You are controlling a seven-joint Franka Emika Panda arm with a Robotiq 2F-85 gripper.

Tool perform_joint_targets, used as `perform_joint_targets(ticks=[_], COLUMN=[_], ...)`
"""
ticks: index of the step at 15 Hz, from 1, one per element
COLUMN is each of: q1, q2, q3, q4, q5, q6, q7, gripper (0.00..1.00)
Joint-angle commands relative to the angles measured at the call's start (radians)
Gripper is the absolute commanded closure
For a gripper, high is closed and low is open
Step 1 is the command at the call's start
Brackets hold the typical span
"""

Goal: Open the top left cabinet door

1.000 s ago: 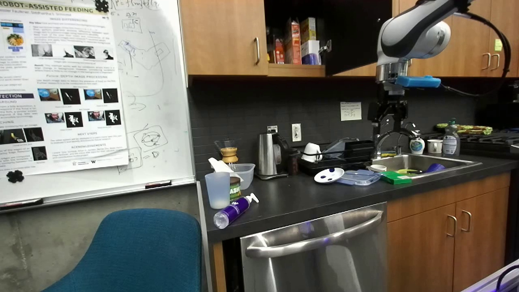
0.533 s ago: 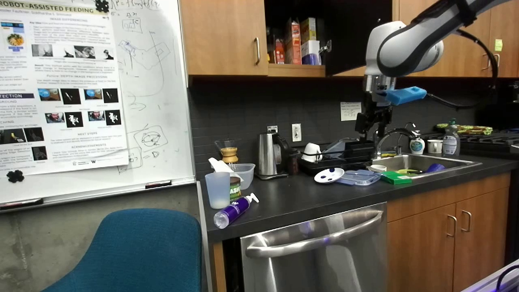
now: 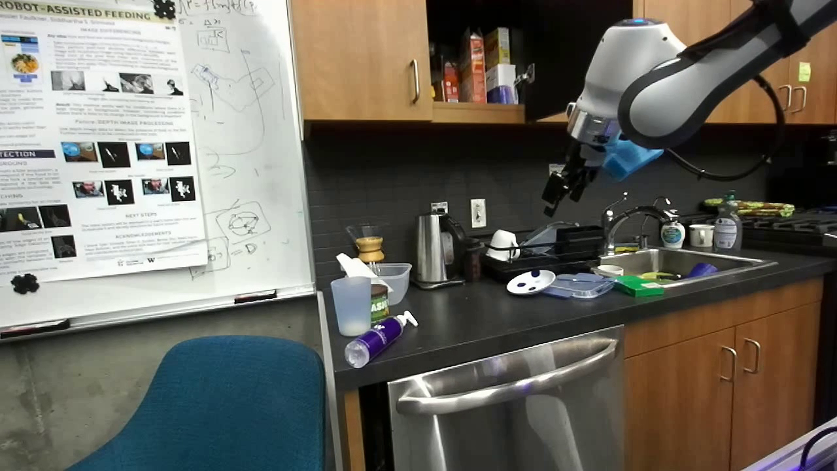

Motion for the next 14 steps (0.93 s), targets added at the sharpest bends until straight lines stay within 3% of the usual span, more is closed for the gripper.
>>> perform_joint_targets(ticks=[1, 4, 5, 8, 14], q1=[-0.091, -0.16, -0.113, -0.142, -0.144], q2=[-0.02, -0.026, -0.017, -0.017, -0.017], q3=[0.099, 0.19, 0.141, 0.18, 0.18], q4=[0.021, 0.066, 0.037, 0.055, 0.055], q5=[-0.055, -0.069, -0.032, -0.039, -0.04], q6=[0.131, 0.103, 0.129, 0.122, 0.121], q7=[0.107, 0.14, 0.107, 0.119, 0.119], gripper=[0.0, 0.0, 0.0, 0.0, 0.0])
